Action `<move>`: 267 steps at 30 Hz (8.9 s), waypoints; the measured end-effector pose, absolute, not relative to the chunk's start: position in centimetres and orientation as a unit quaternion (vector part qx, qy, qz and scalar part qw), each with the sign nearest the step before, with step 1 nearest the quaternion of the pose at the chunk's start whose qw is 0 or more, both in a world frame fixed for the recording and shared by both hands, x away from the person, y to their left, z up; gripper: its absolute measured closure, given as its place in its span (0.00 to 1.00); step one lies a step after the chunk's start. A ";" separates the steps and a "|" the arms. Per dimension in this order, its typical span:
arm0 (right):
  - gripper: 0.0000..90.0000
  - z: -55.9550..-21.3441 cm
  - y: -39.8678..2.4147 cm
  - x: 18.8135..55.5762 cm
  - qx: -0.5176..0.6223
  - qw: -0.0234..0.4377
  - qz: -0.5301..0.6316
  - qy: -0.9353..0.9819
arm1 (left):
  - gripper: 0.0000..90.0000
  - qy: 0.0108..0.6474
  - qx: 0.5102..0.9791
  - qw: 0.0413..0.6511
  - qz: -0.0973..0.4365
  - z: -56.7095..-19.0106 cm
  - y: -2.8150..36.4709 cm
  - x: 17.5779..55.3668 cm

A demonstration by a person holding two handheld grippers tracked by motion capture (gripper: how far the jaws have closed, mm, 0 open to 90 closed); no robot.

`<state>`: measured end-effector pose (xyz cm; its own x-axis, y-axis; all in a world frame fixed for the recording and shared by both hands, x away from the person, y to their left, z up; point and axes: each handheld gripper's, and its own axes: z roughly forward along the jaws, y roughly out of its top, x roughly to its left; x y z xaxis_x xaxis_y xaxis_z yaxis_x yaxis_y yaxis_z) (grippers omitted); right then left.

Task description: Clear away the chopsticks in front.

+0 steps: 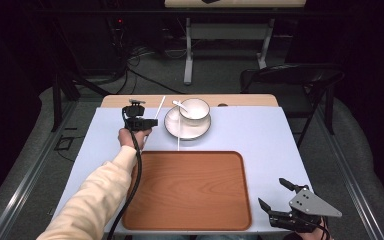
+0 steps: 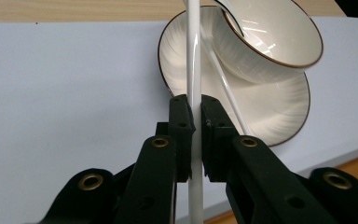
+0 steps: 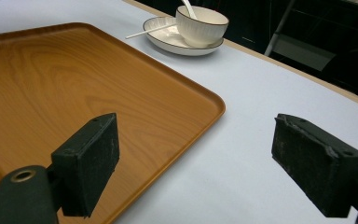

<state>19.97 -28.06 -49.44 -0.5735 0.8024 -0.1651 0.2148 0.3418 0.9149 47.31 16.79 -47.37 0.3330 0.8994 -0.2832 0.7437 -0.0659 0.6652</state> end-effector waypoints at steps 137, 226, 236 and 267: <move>0.16 -49.5 -28.1 20.1 0.334 0.314 0.467 0.756 | 0.23 0.547 0.776 0.299 0.098 -50.8 9.5 52.7; 0.16 -49.4 -28.1 20.1 0.336 0.316 0.468 0.754 | 0.94 0.600 0.693 0.378 0.130 -44.0 20.0 47.8; 0.16 -49.4 -28.1 20.0 0.335 0.316 0.469 0.754 | 0.94 0.573 0.705 0.399 0.121 -43.5 19.7 44.4; 0.16 -49.4 -28.0 20.1 0.332 0.316 0.467 0.756 | 0.94 0.572 0.697 0.425 0.084 -47.6 21.3 35.2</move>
<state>20.08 -27.97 -49.43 -0.5797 0.7975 -0.1672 0.2071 0.3426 0.9164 35.21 21.31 -47.59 0.3312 0.8683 -0.3694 0.7259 0.0156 0.6876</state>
